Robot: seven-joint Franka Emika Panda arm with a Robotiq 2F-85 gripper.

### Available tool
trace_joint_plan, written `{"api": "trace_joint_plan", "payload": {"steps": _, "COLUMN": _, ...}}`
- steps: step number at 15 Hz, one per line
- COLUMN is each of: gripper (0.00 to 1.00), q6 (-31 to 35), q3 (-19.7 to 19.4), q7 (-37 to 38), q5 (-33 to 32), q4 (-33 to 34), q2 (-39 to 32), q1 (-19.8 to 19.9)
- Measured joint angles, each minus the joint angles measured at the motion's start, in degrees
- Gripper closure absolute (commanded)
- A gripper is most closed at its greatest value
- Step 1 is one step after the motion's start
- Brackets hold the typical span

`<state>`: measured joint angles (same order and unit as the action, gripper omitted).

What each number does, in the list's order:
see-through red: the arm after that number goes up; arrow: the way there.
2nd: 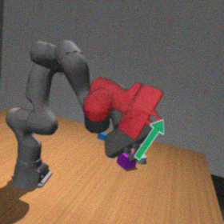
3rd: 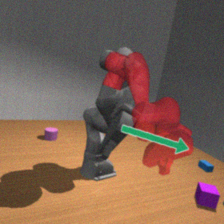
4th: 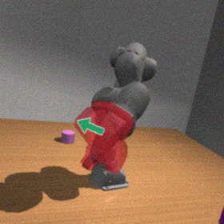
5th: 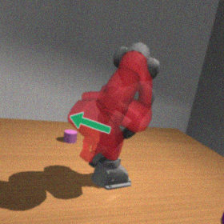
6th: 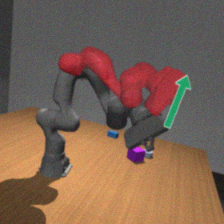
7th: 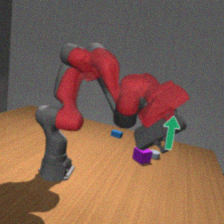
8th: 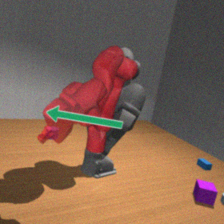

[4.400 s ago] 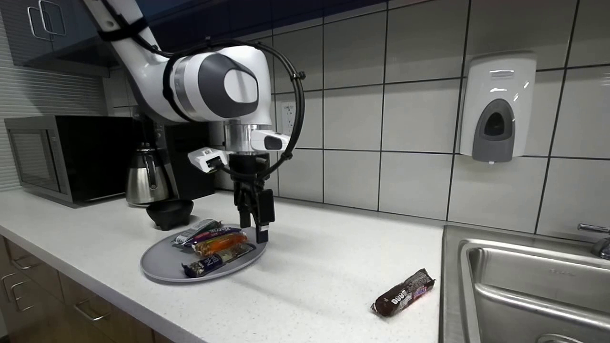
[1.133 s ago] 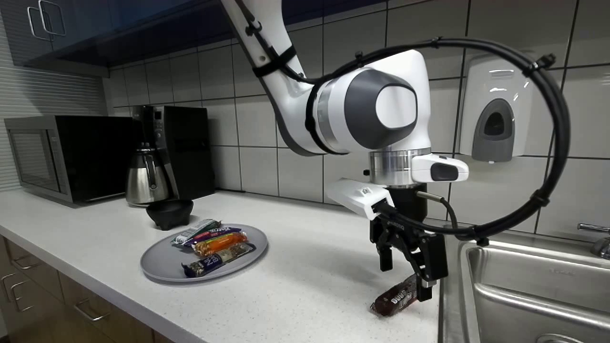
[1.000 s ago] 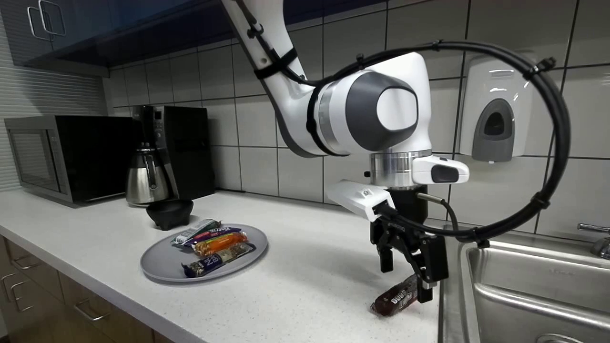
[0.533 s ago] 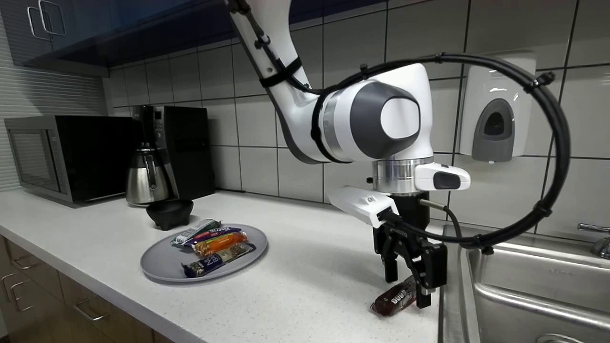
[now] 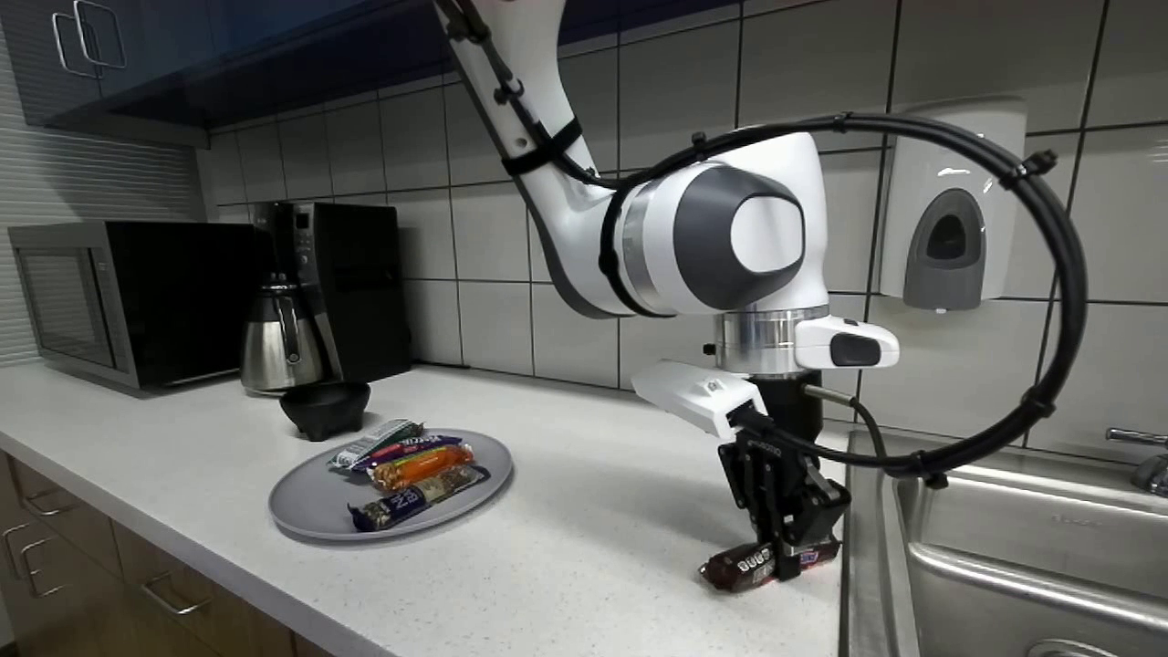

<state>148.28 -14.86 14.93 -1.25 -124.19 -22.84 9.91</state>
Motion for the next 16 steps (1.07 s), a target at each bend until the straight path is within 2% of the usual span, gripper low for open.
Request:
{"api": "trace_joint_plan", "payload": {"steps": 7, "gripper": 0.96, "q6": 0.04, "q3": 0.02, "q7": -0.05, "q5": -0.14, "q4": 0.38, "q2": 0.44, "q1": -1.19}}
{"api": "trace_joint_plan", "payload": {"steps": 16, "gripper": 0.96, "q6": -0.03, "q3": 0.14, "q7": 2.27, "q5": -1.96, "q4": -0.72, "q2": 4.0, "q1": -8.11}}
